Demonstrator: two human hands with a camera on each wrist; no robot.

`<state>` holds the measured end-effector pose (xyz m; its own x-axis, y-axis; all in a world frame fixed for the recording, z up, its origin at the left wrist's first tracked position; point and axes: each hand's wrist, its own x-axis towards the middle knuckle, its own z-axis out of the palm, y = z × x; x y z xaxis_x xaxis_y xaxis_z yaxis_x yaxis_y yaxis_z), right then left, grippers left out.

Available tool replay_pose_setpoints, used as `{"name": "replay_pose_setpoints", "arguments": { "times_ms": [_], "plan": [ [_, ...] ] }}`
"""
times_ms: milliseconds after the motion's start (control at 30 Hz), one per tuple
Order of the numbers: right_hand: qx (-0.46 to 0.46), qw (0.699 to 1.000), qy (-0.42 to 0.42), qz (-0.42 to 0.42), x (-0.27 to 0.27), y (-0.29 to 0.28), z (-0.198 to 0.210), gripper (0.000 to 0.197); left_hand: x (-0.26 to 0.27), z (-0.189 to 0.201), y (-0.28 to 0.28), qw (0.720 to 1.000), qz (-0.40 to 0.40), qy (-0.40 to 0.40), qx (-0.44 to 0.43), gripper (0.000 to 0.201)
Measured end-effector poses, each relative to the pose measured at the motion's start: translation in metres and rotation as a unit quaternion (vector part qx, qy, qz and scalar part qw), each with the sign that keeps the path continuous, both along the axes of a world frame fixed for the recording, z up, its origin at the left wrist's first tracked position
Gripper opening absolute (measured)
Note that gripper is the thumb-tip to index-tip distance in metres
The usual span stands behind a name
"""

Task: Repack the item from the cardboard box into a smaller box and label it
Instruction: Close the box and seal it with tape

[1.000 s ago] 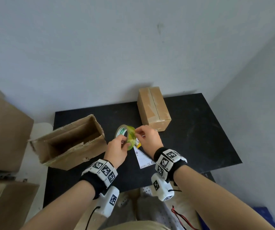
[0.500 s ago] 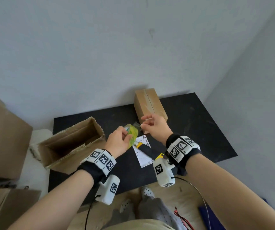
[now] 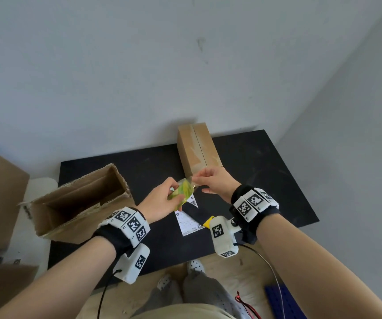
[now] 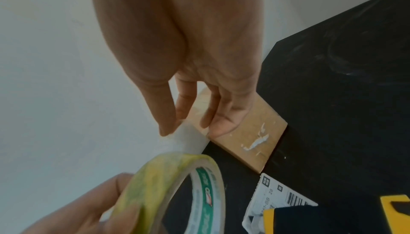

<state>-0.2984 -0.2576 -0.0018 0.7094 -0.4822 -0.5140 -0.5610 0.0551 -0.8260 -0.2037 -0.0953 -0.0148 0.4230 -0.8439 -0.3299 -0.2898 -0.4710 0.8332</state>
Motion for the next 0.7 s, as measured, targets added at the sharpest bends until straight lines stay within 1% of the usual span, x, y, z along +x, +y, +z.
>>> {"name": "replay_pose_setpoints", "arguments": {
  "times_ms": [100,167,267,367,467,600,700],
  "plan": [
    [-0.031,0.999,-0.01,0.002,-0.004,-0.012,-0.003,0.004,0.002,0.004,-0.005,1.0,0.002,0.018,0.008,0.015],
    [-0.059,0.998,-0.013,-0.008,-0.006,-0.02,-0.007,0.007,0.006,0.005,-0.011,1.0,0.011,0.009,0.013,0.022],
    [-0.056,0.997,-0.033,-0.047,-0.012,-0.035,-0.009,0.01,0.015,0.001,-0.02,0.997,0.012,-0.055,0.045,0.033],
    [-0.059,0.991,-0.039,-0.112,-0.025,-0.066,-0.005,0.014,0.023,-0.008,-0.019,0.988,0.039,-0.115,0.091,0.037],
    [-0.037,0.991,-0.021,-0.124,-0.033,-0.091,-0.006,0.009,0.026,-0.015,-0.022,0.981,0.056,-0.149,0.111,0.035],
    [-0.004,0.989,-0.008,-0.149,-0.029,-0.1,-0.017,0.015,0.035,-0.019,-0.037,0.974,0.084,-0.187,0.096,0.029],
    [0.006,0.987,-0.001,-0.16,-0.027,-0.101,-0.024,0.012,0.042,-0.02,-0.045,0.968,0.092,-0.202,0.116,0.024]
  ]
}}
